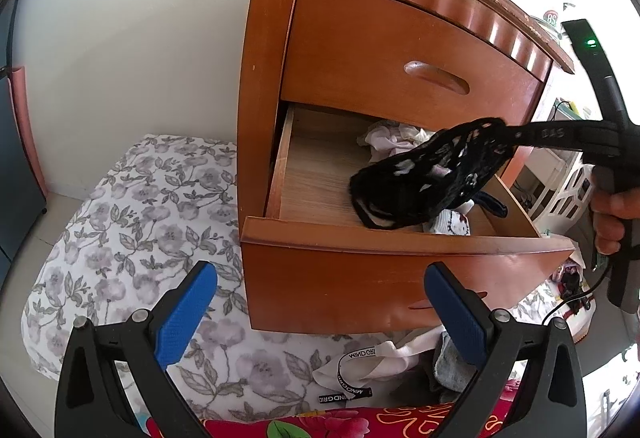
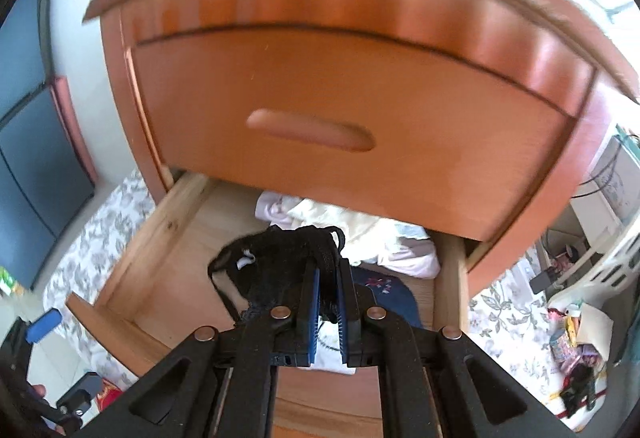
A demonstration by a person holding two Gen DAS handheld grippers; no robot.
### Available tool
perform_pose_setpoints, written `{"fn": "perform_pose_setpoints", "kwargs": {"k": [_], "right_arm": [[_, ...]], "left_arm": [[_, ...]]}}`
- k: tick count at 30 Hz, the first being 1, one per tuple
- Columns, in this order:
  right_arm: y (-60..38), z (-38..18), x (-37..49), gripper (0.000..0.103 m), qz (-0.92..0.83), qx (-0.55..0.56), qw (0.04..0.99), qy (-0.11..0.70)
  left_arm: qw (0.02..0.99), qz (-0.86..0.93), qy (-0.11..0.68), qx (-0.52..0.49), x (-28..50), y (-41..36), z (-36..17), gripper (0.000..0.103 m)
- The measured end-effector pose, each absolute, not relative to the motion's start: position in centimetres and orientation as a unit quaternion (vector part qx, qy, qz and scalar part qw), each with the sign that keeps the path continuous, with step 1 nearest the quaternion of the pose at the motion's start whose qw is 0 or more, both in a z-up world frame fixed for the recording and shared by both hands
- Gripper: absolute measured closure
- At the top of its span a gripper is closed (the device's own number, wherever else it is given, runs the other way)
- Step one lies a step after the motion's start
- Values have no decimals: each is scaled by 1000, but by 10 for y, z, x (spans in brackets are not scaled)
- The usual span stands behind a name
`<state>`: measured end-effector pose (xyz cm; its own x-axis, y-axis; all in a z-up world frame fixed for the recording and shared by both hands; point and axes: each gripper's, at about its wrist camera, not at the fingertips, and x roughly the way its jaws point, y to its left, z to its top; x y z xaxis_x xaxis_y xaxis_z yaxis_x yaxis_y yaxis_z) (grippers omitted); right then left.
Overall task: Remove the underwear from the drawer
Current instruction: 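Close the right gripper on the black lace garment and lift it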
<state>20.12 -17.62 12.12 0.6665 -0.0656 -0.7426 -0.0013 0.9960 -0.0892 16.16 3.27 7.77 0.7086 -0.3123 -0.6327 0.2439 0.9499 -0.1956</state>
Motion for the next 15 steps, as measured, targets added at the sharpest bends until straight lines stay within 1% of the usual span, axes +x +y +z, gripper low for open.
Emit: {"fn": "perform_pose_setpoints", "kwargs": {"k": [3,8,15], "right_arm": [[-177,135,188,95,-21,-40,926,376],[-179,174,159,95,-16,-29,952,303],[-179,216,124,95,-11,-23,968,248]], "left_arm": [[923,-149,351,-47,162,32,78,0],[922,-143,358,-42,162,30,78,0],[921,-138,363,-32,156,27,81,0]]}}
